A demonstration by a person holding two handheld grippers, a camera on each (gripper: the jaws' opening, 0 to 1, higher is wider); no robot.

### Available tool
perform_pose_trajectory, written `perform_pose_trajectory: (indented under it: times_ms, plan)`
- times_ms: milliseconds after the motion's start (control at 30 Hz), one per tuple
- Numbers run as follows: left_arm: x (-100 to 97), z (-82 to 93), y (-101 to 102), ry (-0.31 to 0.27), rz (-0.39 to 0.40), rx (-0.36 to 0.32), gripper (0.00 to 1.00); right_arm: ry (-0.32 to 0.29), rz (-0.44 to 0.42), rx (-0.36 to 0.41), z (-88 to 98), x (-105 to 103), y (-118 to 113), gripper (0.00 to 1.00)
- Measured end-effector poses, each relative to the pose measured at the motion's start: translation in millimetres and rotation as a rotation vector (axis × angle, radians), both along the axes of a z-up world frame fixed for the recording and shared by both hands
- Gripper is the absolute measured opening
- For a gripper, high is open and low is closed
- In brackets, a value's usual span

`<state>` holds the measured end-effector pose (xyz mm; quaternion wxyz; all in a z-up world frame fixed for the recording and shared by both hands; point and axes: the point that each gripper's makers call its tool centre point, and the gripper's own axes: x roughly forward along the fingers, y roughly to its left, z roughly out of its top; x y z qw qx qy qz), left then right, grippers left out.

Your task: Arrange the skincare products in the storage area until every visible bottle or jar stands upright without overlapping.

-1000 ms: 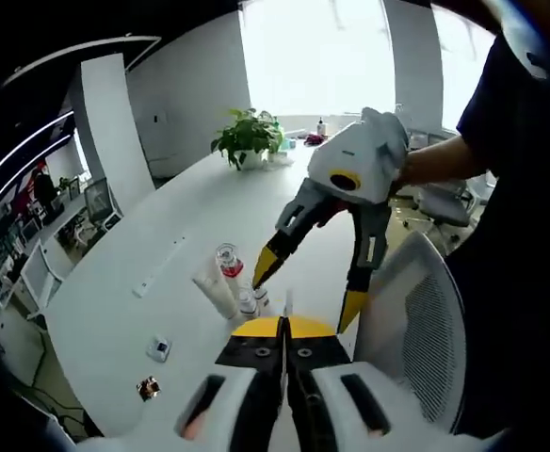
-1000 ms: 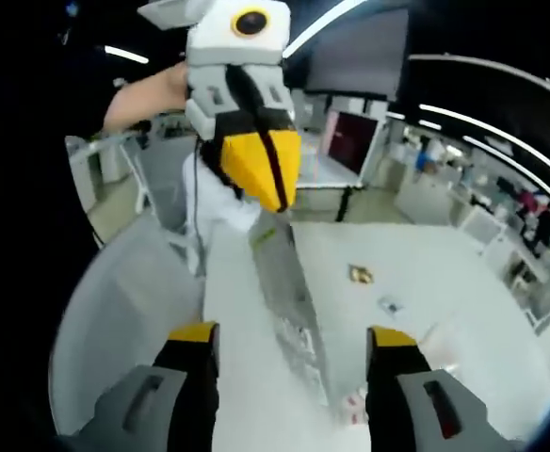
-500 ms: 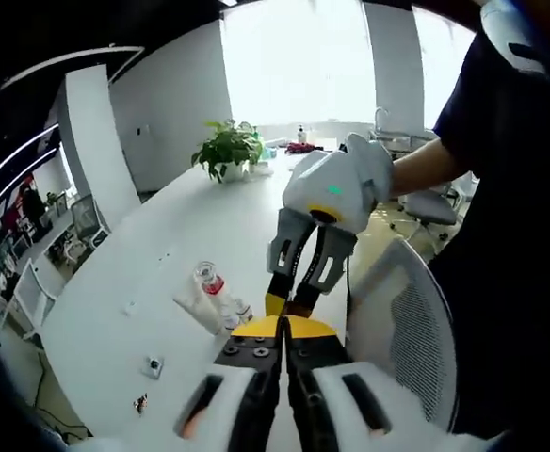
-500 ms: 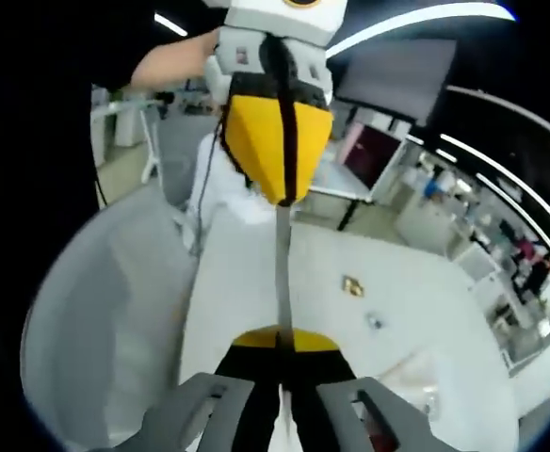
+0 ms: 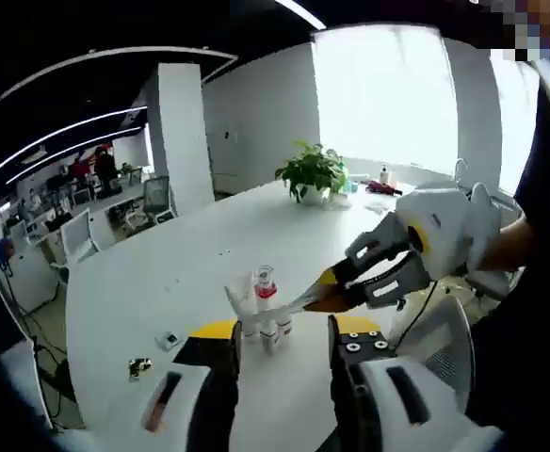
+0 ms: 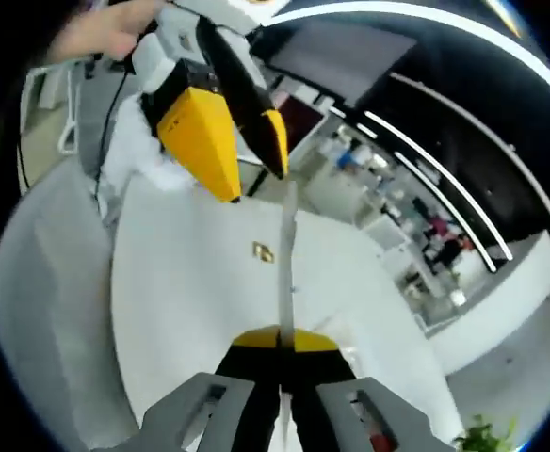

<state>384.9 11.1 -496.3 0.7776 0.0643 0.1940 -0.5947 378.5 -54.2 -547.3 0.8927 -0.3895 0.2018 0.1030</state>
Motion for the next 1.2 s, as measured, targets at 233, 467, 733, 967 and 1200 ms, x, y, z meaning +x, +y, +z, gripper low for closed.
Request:
perform_pose_trajectory:
  times_ms: [233,467,733,967,1200]
  plan:
    - [-17.1,30.3,-3,0.141,0.129,-0.159,0.43,-0.195,-0.122,-0.043,35.1,4,-4,0.0]
    - [-10.7,32.0,-15,0.362,0.253,-0.307,0.43,-0.277,-0.131,-0.117,49.8,4,5,0.0]
    - [-10.4,34.2,-33,0.387,0.294,-0.35,0.29,-0.294,-0.133,-0.142,53.2,4,7,0.0]
    - [-4.6,25.8,-33,0.406,0.313,-0.343,0.09,-0.298,-0.148,-0.143,54.0,3,4,0.0]
    - [-4.3,20.5,-30,0.39,0.302,-0.327,0.0,-0.296,-0.132,-0.121,51.0,3,9,0.0]
